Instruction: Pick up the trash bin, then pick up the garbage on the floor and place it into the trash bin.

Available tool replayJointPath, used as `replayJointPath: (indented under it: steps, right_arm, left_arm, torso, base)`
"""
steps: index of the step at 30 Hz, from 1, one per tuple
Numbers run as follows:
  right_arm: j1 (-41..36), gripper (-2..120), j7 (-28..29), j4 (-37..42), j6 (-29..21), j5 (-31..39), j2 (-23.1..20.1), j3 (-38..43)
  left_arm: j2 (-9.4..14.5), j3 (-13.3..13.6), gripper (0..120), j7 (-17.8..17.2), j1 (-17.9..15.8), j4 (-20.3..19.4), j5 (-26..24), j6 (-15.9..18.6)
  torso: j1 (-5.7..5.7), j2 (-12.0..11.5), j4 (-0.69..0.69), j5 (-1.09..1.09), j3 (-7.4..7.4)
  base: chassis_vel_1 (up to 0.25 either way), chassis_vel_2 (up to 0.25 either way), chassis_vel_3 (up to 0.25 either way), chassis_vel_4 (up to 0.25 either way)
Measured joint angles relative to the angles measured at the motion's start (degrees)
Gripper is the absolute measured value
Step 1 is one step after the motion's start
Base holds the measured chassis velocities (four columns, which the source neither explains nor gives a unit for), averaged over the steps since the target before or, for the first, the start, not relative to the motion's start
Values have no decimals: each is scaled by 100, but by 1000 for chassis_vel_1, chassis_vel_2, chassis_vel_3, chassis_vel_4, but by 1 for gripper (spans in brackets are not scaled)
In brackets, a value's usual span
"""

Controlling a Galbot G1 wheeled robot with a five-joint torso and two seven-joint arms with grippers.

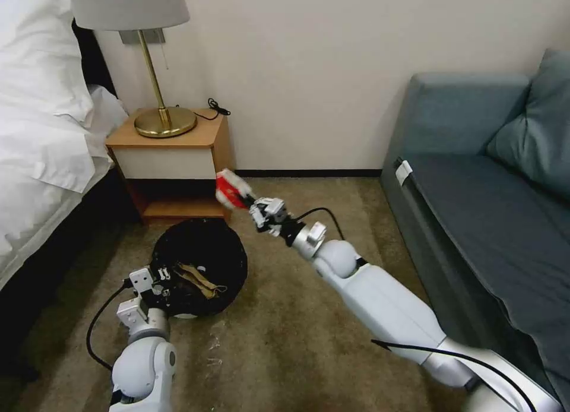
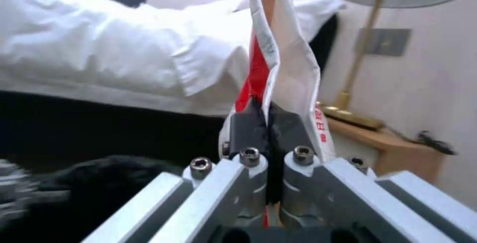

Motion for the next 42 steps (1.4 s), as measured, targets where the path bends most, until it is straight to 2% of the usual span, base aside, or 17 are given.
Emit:
replayJointPath:
  steps: [8, 12, 22, 23, 24, 26, 28, 29, 31, 32, 34, 35, 36, 38, 39, 40, 42]
  right_arm:
    - [-101, 0, -45, 23, 34, -139, 20, -292]
    - [-252, 0, -88, -93, 121, -285, 72, -395]
    - [-427, 1, -163, -288, 205, -628, 99, -468]
    - [-433, 8, -190, -297, 206, -649, 85, -448]
    - [-433, 8, -190, -297, 206, -649, 85, -448]
    - [-432, 20, -226, -299, 205, -649, 80, -429]
    - [-430, 23, -236, -300, 204, -650, 80, -426]
    - [-421, 32, -243, -299, 199, -648, 83, -422]
    - [-418, 35, -244, -296, 194, -645, 85, -418]
    - [-415, 42, -245, -291, 186, -645, 90, -410]
    - [-412, 45, -245, -290, 182, -647, 92, -406]
    - [-404, 53, -243, -286, 173, -648, 91, -403]
    - [-404, 53, -243, -286, 173, -648, 91, -403]
    - [-394, 65, -235, -274, 147, -677, 81, -410]
    - [-394, 65, -235, -274, 147, -677, 81, -410]
    - [-371, 71, -244, -275, 137, -747, 56, -464]
    - [-322, 76, -272, -292, 155, -802, 14, -571]
  left_arm:
    - [-66, 98, 5, -13, -74, 27, 44, -1]
    - [-89, 247, 5, -24, -80, 25, -96, 10]
    - [-93, 277, 5, -33, -105, 25, -102, 5]
    - [-93, 276, 5, -33, -112, 25, -95, 5]
    - [-93, 276, 5, -33, -112, 25, -95, 5]
    - [-93, 274, 5, -40, -121, 25, -69, 7]
    - [-93, 270, 5, -42, -125, 25, -57, 7]
    - [-93, 270, 5, -47, -127, 26, -50, 9]
    - [-93, 270, 5, -48, -127, 28, -49, 11]
    - [-93, 269, 5, -50, -129, 33, -47, 13]
    - [-93, 266, 5, -52, -129, 36, -46, 14]
    - [-93, 256, 5, -57, -129, 40, -44, 17]
    - [-93, 256, 5, -57, -129, 40, -44, 17]
    - [-93, 251, 5, -74, -127, 42, -15, 18]
    - [-93, 251, 5, -74, -127, 42, -15, 18]
    - [-93, 243, 5, -74, -126, 44, 32, 18]
    - [-93, 241, 5, -80, -122, 44, 40, 18]
  torso:
    - [0, 0, -1, 0, 0]
    - [0, 0, -1, 0, 0]
    - [0, 0, -1, 1, 0]
    - [0, 0, -1, 1, 0]
    - [0, 0, -1, 1, 0]
    - [0, 0, -1, 1, 0]
    - [0, 0, -1, 1, 0]
    - [0, 0, -1, 1, 0]
    - [0, 0, -1, 1, 0]
    - [0, 0, -1, 1, 0]
    - [0, 0, -1, 1, 0]
    - [0, 0, -1, 1, 0]
    - [0, 0, -1, 1, 0]
    - [0, 0, -1, 1, 0]
    - [0, 0, -1, 1, 0]
    - [0, 0, -1, 1, 0]
    - [0, 0, -1, 1, 0]
  base:
    - [0, 0, 0, 0]
    - [0, 0, 0, 0]
    - [0, 0, 0, 0]
    - [0, 0, 0, 0]
    - [0, 0, 0, 0]
    - [0, 0, 0, 0]
    - [0, 0, 0, 0]
    - [0, 0, 0, 0]
    - [0, 0, 0, 0]
    - [0, 0, 0, 0]
    - [0, 0, 0, 0]
    - [0, 0, 0, 0]
    - [0, 0, 0, 0]
    - [0, 0, 0, 0]
    - [0, 0, 0, 0]
    - [0, 0, 0, 0]
    - [0, 0, 0, 0]
